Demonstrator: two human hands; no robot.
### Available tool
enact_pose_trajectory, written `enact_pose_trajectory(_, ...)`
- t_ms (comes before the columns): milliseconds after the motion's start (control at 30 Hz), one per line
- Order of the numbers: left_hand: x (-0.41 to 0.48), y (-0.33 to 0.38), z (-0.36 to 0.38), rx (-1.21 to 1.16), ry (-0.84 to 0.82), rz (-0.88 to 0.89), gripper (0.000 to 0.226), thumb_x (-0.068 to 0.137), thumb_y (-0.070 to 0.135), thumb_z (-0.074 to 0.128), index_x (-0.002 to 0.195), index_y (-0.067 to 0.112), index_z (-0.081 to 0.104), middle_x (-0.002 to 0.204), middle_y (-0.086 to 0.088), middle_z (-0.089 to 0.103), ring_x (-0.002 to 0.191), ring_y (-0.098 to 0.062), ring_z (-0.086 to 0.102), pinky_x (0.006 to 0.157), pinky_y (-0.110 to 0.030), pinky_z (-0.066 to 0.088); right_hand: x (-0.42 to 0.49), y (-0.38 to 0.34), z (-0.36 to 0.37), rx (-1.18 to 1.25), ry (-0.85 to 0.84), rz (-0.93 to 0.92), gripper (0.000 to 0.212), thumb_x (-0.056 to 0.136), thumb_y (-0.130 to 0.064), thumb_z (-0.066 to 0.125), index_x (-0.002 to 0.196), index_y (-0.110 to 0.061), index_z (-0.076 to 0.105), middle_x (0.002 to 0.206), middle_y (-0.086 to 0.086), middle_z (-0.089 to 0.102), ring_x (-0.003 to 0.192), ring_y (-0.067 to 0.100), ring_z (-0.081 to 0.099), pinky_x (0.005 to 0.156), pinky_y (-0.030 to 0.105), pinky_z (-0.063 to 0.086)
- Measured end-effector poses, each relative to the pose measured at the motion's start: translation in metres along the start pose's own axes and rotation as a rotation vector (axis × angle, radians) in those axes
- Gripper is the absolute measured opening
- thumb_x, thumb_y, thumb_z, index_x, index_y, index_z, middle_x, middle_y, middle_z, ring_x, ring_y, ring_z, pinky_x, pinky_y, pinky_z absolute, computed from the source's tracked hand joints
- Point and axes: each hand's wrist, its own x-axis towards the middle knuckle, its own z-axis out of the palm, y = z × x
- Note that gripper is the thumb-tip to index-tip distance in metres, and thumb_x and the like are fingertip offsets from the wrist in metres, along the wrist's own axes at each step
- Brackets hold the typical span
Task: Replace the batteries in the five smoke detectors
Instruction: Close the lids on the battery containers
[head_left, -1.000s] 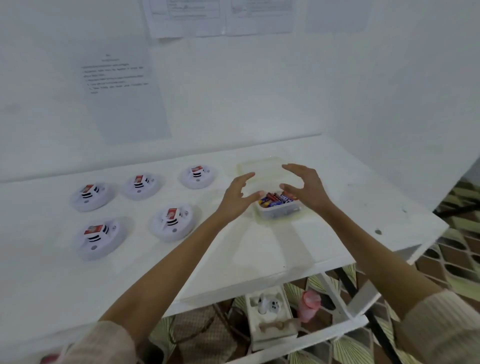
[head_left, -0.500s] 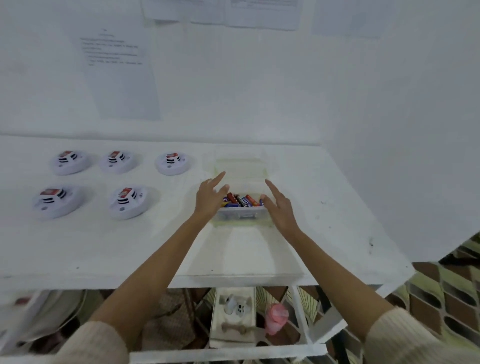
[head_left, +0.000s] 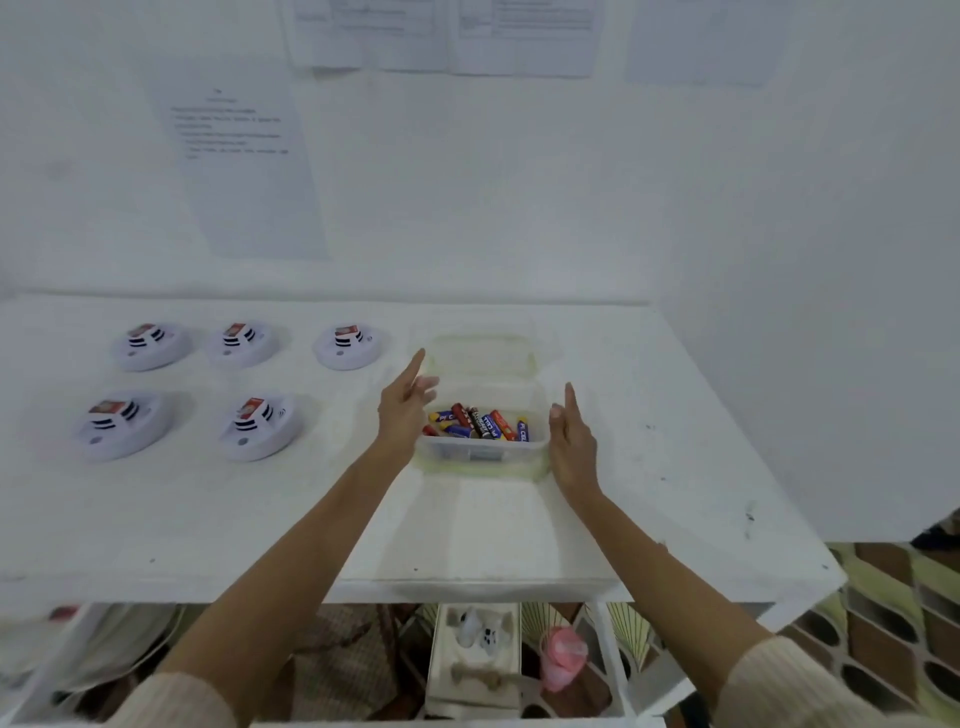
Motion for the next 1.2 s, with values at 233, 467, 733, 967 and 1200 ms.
enact_pose_trajectory(233, 0.013, 0.018, -0.036, -0.003, 0.037, 0.061, 0.05, 0.095, -0.002, 0.041, 0.14, 0.019, 0.04, 0.106, -0.006, 0.059, 0.104, -0.02, 0.055, 0.092, -0.028, 0.038, 0.008, 0.01, 0.009, -0.313, -0.027, -0.05, 0.048, 0.092, -0.007, 0.05, 0.138, -0.011, 0.039, 0.116, 0.009, 0.06, 0.109, 0.03, 0.046, 0.082, 0.027, 0.035)
enact_pose_trajectory(467, 0.02, 0.016, -0.064, -0.03, 0.034, -0.03, 0.048, 0.096, 0.001, 0.042, 0.138, 0.024, 0.043, 0.1, -0.003, 0.061, 0.101, -0.025, 0.055, 0.083, -0.032, 0.039, 0.042, -0.006, -0.024, -0.36, -0.144, 0.184, 0.045, 0.085, -0.004, 0.057, 0.129, 0.0, 0.049, 0.122, 0.019, 0.058, 0.118, 0.031, 0.05, 0.098, 0.032, 0.036)
enact_pose_trajectory(733, 0.012, 0.008, -0.043, -0.068, -0.019, -0.09, 0.046, 0.097, 0.006, 0.04, 0.14, 0.023, 0.041, 0.116, -0.005, 0.058, 0.107, -0.024, 0.055, 0.093, -0.037, 0.036, 0.081, -0.01, -0.102, 0.049, -0.112, 0.482, 0.021, 0.087, 0.002, 0.057, 0.103, 0.015, 0.057, 0.101, 0.025, 0.059, 0.067, 0.023, 0.057, 0.043, 0.025, 0.053)
enact_pose_trajectory(967, 0.012, -0.003, -0.031, 0.152, 0.052, -0.064, 0.039, 0.1, 0.011, 0.036, 0.139, 0.016, 0.043, 0.132, -0.008, 0.054, 0.125, -0.028, 0.047, 0.101, -0.037, 0.037, 0.09, -0.075, -0.13, 0.205, -0.065, 0.038, 0.026, 0.084, 0.001, 0.06, 0.109, -0.002, 0.064, 0.076, 0.001, 0.07, 0.065, 0.003, 0.064, 0.066, 0.022, 0.053)
enact_pose_trajectory(1200, 0.019, 0.052, -0.027, -0.334, 0.045, -0.096, 0.048, 0.099, 0.037, 0.038, 0.134, 0.006, 0.044, 0.129, -0.015, 0.052, 0.119, -0.028, 0.05, 0.101, -0.034, 0.036, 0.043, -0.135, -0.07, 0.091, -0.249, -0.501, 0.043, 0.083, 0.011, 0.054, 0.11, -0.021, 0.062, 0.106, -0.005, 0.066, 0.096, -0.015, 0.057, 0.09, 0.006, 0.039)
